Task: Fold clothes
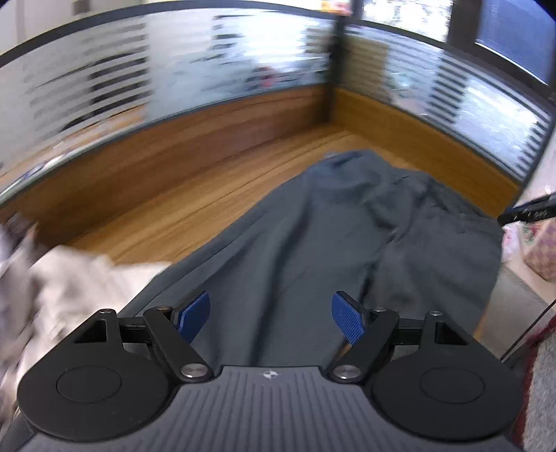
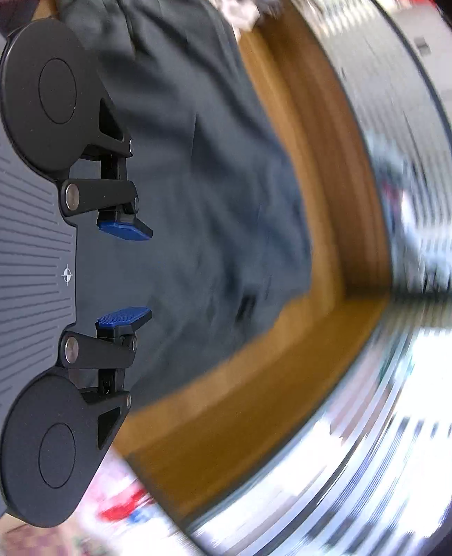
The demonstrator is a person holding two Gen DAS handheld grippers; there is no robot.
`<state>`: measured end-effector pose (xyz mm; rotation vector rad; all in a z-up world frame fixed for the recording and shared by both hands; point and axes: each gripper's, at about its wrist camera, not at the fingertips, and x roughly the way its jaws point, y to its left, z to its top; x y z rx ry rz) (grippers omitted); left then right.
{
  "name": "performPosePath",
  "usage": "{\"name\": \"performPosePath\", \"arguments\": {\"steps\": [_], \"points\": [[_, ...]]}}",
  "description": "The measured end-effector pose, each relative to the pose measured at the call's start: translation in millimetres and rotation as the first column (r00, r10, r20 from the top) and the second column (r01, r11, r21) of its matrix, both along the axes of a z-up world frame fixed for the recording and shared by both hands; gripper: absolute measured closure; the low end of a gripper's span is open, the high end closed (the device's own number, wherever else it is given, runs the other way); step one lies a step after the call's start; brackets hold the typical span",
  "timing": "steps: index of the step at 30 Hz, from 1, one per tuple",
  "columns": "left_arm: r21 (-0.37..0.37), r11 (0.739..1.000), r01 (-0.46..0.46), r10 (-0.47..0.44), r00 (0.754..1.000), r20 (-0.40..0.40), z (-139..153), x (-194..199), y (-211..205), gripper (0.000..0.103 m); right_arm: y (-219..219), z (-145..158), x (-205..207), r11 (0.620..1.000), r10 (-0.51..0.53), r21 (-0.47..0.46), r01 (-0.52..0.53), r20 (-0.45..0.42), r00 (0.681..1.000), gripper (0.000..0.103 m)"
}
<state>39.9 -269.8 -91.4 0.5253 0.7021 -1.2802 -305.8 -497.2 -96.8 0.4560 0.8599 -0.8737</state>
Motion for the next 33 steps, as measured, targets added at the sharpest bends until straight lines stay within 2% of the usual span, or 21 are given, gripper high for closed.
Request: {"name": "performPosePath", "arguments": {"steps": [4,9,15,20,25,26,28,30,31,33], "points": [[-0.018,0.996,0.082,-0.083,0.996,-0.030,-3,-29,-60,0.020,-21,-21,-50,0.995,-0.102,-0.007,0.102,-0.030,0.994,0.058],[-0.036,0.981,0.191,-0.192,0.980,-0.051,-8,-82,-126,0.019,-40,-42,-84,0.991,-0.128,0.025,0.129,-0.030,0.991,0.058],[-0.033,0.960,0.278,-0.280,0.958,-0.061,-30,-141,-183,0.019,-56,-50,-104,0.995,-0.087,0.056,0.086,0.012,0.996,0.058],[0.018,0.933,0.359,-0.359,0.933,-0.010,-59,-177,-222,0.019,-65,-53,-115,0.997,-0.051,0.065,0.049,0.039,0.998,0.057],[0.053,0.917,0.395,-0.397,0.917,0.039,-91,-192,-262,0.020,-68,-53,-129,0.997,-0.027,0.069,0.024,0.041,0.999,0.056],[0.072,0.912,0.403,-0.407,0.913,0.041,-98,-194,-272,0.021,-68,-53,-133,0.997,-0.027,0.072,0.024,0.042,0.999,0.056],[0.105,0.899,0.426,-0.431,0.901,0.040,-108,-197,-288,0.035,-69,-53,-139,0.997,-0.035,0.077,0.031,0.047,0.998,0.056],[0.144,0.882,0.449,-0.459,0.888,0.042,-118,-202,-304,0.043,-68,-53,-145,0.996,-0.045,0.081,0.041,0.054,0.998,0.056],[0.157,0.877,0.454,-0.466,0.883,0.049,-122,-204,-310,0.055,-69,-54,-148,0.995,-0.051,0.084,0.047,0.057,0.997,0.056],[0.181,0.870,0.459,-0.474,0.879,0.048,-129,-206,-320,0.067,-69,-55,-152,0.994,-0.064,0.088,0.058,0.063,0.996,0.056]]}}
